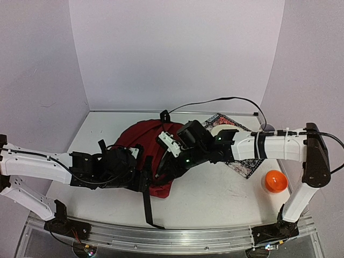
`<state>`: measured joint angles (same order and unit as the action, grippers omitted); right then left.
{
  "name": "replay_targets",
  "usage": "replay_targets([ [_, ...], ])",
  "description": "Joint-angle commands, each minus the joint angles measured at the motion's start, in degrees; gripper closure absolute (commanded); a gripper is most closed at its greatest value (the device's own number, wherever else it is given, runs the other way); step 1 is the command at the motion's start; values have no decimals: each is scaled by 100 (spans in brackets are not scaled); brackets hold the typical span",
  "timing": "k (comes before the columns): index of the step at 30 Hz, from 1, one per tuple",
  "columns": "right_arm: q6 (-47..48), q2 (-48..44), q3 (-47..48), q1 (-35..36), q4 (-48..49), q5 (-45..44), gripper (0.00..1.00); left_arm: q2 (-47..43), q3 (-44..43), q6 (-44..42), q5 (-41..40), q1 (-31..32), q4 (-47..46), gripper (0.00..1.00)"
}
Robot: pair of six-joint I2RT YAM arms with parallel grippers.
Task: Pack the student bag
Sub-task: Pick up the pocket on the back of the student bag, then zip the pocket on the back of the student bag.
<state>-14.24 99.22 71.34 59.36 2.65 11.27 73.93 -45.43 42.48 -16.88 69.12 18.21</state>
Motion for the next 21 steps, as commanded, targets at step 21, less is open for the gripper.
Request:
replay_targets([
  [21, 550, 425, 1224, -1849, 331, -1359, 100, -192, 837, 472, 50, 6, 368, 52],
])
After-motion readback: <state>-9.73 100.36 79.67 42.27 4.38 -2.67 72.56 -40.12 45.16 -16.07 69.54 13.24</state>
